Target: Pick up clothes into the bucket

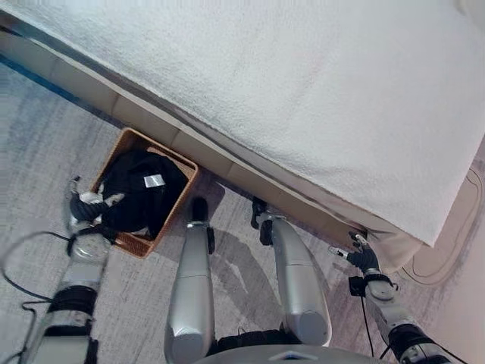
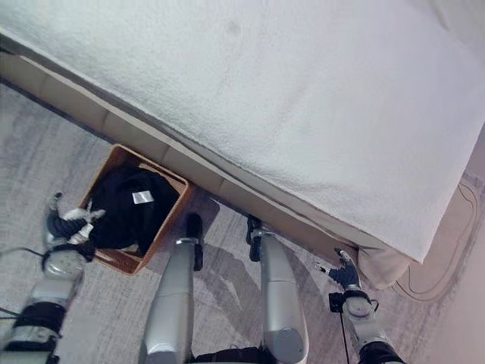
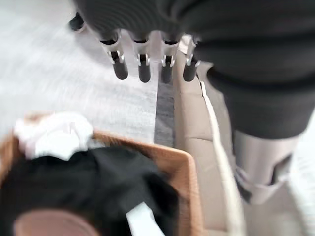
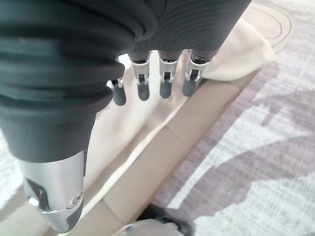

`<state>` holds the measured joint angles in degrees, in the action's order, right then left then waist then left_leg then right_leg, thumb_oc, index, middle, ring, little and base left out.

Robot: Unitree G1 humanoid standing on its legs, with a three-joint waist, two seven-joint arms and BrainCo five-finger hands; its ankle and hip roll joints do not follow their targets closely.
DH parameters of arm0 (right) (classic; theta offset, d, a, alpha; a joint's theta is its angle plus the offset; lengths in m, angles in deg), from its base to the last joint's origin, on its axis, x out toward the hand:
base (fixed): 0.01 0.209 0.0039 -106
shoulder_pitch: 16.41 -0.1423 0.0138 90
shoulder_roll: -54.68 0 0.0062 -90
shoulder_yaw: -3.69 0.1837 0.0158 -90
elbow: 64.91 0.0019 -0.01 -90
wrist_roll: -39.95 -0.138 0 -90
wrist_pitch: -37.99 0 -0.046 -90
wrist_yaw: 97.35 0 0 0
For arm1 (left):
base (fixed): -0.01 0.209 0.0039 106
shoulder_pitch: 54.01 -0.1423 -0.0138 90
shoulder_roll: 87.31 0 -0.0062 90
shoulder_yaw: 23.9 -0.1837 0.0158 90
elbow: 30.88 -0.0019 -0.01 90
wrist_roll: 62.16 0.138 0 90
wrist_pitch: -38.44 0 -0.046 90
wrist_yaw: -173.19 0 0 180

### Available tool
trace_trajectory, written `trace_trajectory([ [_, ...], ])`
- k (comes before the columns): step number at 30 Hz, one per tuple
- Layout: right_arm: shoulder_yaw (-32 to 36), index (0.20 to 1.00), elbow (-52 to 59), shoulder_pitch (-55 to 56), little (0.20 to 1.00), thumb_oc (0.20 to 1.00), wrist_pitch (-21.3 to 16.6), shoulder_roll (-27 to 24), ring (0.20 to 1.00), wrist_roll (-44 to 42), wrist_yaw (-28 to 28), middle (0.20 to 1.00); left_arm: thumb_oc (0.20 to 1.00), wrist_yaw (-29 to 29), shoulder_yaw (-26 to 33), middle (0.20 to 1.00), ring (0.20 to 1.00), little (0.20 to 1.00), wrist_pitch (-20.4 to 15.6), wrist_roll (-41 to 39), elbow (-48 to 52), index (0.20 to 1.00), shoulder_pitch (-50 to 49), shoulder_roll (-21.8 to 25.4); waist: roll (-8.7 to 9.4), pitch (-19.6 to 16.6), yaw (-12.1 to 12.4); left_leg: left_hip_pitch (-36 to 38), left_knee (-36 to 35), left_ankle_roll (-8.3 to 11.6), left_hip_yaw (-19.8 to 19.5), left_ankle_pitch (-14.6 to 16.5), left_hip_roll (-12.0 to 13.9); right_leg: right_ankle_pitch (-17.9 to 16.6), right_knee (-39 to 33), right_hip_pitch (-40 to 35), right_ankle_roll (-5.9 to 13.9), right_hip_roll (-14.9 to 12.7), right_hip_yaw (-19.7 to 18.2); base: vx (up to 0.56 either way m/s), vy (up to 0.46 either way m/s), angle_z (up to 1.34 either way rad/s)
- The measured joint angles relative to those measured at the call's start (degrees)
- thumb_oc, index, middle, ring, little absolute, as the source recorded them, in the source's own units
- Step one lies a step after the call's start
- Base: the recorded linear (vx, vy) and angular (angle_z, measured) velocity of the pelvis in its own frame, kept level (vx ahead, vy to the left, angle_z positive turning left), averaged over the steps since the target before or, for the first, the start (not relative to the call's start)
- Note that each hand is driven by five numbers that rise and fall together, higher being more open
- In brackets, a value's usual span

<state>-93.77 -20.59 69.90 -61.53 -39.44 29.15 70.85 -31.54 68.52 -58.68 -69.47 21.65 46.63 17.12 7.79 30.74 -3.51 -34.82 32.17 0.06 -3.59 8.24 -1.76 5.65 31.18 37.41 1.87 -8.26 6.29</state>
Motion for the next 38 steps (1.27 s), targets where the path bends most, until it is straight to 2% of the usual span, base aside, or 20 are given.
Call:
trace_trajectory([
  [2, 0.26, 1.0, -0.89, -0.32, 1.0, 1.0, -0.07, -0.34, 1.0, 0.0, -0.04, 1.0, 1.0, 2.36, -0.6, 1.0, 1.0, 1.0, -2.25, -4.21, -0.51, 1.0, -1.8, -2.42, -1.24, -0.21, -0.04, 5.88, -3.66, -0.25, 0.42, -0.13, -0.06, 0.19, -2.2, -5.14, 0.39, -0.09, -0.32, 0.06, 0.006, -0.03],
  [5, 1.8, 1.0, -2.36, -0.4, 1.0, 1.0, 0.1, -0.31, 1.0, 0.02, 0.02, 1.0, 1.0, 5.62, -1.07, 1.0, 1.0, 1.0, -4.03, -9.92, 0.46, 1.0, -3.73, -2.92, -2.84, -0.41, 0.22, 11.94, -6.89, -0.35, 1.11, -0.63, -0.27, 0.45, -2.96, -9.7, 0.26, -0.47, -0.53, 0.1, 0.0, -0.01],
  [6, 2.9, 1.0, -2.79, -0.15, 1.0, 1.0, 0.15, -0.58, 1.0, 0.11, 0.11, 1.0, 1.0, 7.37, -0.93, 1.0, 1.0, 1.0, -4.63, -11.48, 0.47, 1.0, -4.77, -3.62, -4.49, -0.82, 0.05, 14.81, -8.83, -0.21, 1.06, -0.8, 0.0, 0.6, -4.46, -12.36, 0.42, -0.12, -0.48, 0.1, -0.031, -0.1],
  [7, 3.49, 1.0, -3.3, -0.1, 1.0, 1.0, 0.17, -0.5, 1.0, 0.14, 0.26, 1.0, 1.0, 8.22, -0.55, 1.0, 1.0, 1.0, -4.7, -12.4, 0.4, 1.0, -5.13, -4.15, -5.24, -1.21, -0.06, 16.63, -10.42, -0.11, 1.16, -1.16, 0.05, 0.58, -5.76, -13.93, 0.46, -0.02, -0.47, 0.12, -0.023, -0.09],
  [9, 4.49, 1.0, -5.12, 1.59, 1.0, 1.0, 0.42, -1.08, 1.0, 0.47, 0.77, 1.0, 1.0, 10.24, -0.52, 1.0, 1.0, 1.0, -5.61, -14.52, 0.43, 1.0, -7.04, -6.6, -8.33, -4.42, -0.13, 19.54, -14.02, -0.19, 1.07, -2.46, 0.25, 0.2, -8.42, -16.49, 0.86, 0.32, -0.26, 0.1, -0.043, -0.03],
  [11, 4.59, 1.0, -7.36, 2.53, 1.0, 1.0, 1.17, -1.27, 1.0, 1.4, 1.5, 1.0, 1.0, 11.9, -0.36, 1.0, 1.0, 1.0, -5.82, -16.29, 0.3, 1.0, -7.84, -8.61, -10.29, -6.06, -0.36, 23.46, -17.95, 0.24, 1.15, -3.83, 0.34, 0.0, -10.37, -19.44, 1.19, 0.4, 0.06, 0.08, -0.057, -0.02],
  [12, 4.49, 1.0, -8.68, 3.91, 1.0, 1.0, 1.57, -1.14, 1.0, 2.16, 1.74, 1.0, 1.0, 12.79, -0.39, 1.0, 1.0, 1.0, -5.98, -16.75, 0.33, 1.0, -8.23, -9.7, -11.33, -9.09, -0.31, 24.5, -19.91, 0.59, 1.15, -4.44, 0.62, 0.0, -11.31, -20.01, 1.22, 0.61, 0.31, 0.11, -0.075, -0.02],
  [13, 4.51, 1.0, -9.62, 4.15, 1.0, 1.0, 1.9, -1.04, 1.0, 2.72, 2.17, 1.0, 1.0, 13.55, -0.35, 1.0, 1.0, 1.0, -5.94, -17.19, 0.05, 1.0, -8.9, -9.98, -11.78, -10.14, -0.4, 25.91, -21.38, 0.82, 1.16, -5.0, 0.85, -0.09, -12.35, -21.21, 1.23, 0.9, 0.53, 0.1, -0.07, -0.02],
  [15, 4.31, 1.0, -9.74, 5.63, 1.0, 1.0, 2.48, -0.88, 1.0, 4.01, 2.94, 1.0, 1.0, 14.75, -0.45, 1.0, 1.0, 1.0, -6.0, -17.02, -0.45, 1.0, -9.96, -10.37, -12.1, -12.28, -0.44, 30.23, -25.34, 1.49, 1.21, -6.75, 1.68, -0.5, -15.06, -24.91, 1.04, 1.8, 0.91, 0.07, -0.056, -0.03],
  [16, 4.28, 1.0, -9.64, 6.7, 1.0, 1.0, 2.48, -0.83, 1.0, 4.62, 3.46, 1.0, 1.0, 15.07, -0.59, 1.0, 1.0, 1.0, -5.93, -16.94, -2.84, 1.0, -10.08, -10.79, -12.17, -14.84, -0.33, 31.24, -26.43, 1.47, 1.19, -6.83, 2.13, -0.41, -16.27, -25.97, 1.09, 2.28, 1.13, 0.08, -0.042, -0.02],
  [19, 4.31, 1.0, -9.75, 7.06, 1.0, 1.0, 2.48, -0.51, 1.0, 4.6, 4.37, 1.0, 1.0, 16.17, -1.23, 1.0, 1.0, 1.0, -5.36, -14.69, -9.92, 1.0, -10.04, -12.46, -12.32, -17.83, -0.64, 33.27, -27.61, 1.78, 1.27, -7.13, 2.8, -0.52, -18.58, -28.58, 0.88, 3.08, 1.35, 0.07, -0.036, -0.03],
  [21, 4.32, 1.0, -9.83, 7.31, 1.0, 1.0, 2.47, -0.19, 1.0, 4.55, 4.92, 1.0, 1.0, 16.66, -1.36, 1.0, 1.0, 1.0, -4.45, -13.03, -14.65, 1.0, -10.14, -13.83, -12.3, -19.01, -0.64, 33.98, -27.97, 1.78, 1.4, -7.13, 3.07, -0.49, -19.6, -29.44, 0.93, 3.37, 1.37, 0.06, -0.023, -0.05],
  [24, 4.05, 1.0, -11.48, 7.24, 1.0, 1.0, 2.48, 0.49, 1.0, 4.56, 5.65, 1.0, 1.0, 18.05, -4.57, 1.0, 1.0, 1.0, -2.33, -7.11, -21.84, 1.0, -11.59, -15.42, -12.02, -20.68, -0.39, 35.55, -29.02, 1.8, 1.92, -7.12, 3.56, -0.43, -21.01, -30.77, 0.99, 3.97, 1.15, 0.05, -0.007, -0.06],
  [30, 2.45, 1.0, -16.31, 6.98, 1.0, 1.0, 2.91, 2.13, 1.0, 4.6, 7.64, 1.0, 1.0, 20.02, -8.91, 1.0, 1.0, 1.0, 0.0, 0.97, -27.44, 1.0, -13.67, -19.32, -11.09, -22.89, -0.13, 38.67, -30.11, 2.01, 2.2, -6.97, 3.89, -0.2, -21.68, -33.62, 0.6, 4.33, 0.96, 0.04, -0.026, -0.02],
  [33, 2.04, 1.0, -18.22, 7.29, 1.0, 1.0, 3.66, 3.58, 1.0, 4.59, 8.32, 1.0, 1.0, 21.09, -9.55, 1.0, 1.0, 1.0, 0.3, 2.0, -28.64, 1.0, -14.4, -20.16, -10.44, -24.88, 0.0, 39.22, -30.94, 2.58, 2.17, -6.51, 4.13, -0.03, -21.57, -33.76, 0.34, 4.53, 1.15, 0.01, -0.011, 0.01],
  [38, 1.75, 1.0, -19.43, 7.68, 1.0, 1.0, 4.55, 4.32, 1.0, 4.65, 8.86, 1.0, 1.0, 22.53, -10.01, 1.0, 1.0, 1.0, 1.37, 2.13, -30.59, 1.0, -14.31, -19.79, -9.57, -25.49, -0.11, 39.2, -30.93, 2.28, 2.18, -6.13, 4.21, -0.01, -21.14, -33.46, 0.29, 4.54, 1.13, 0.03, -0.006, -0.01],
])
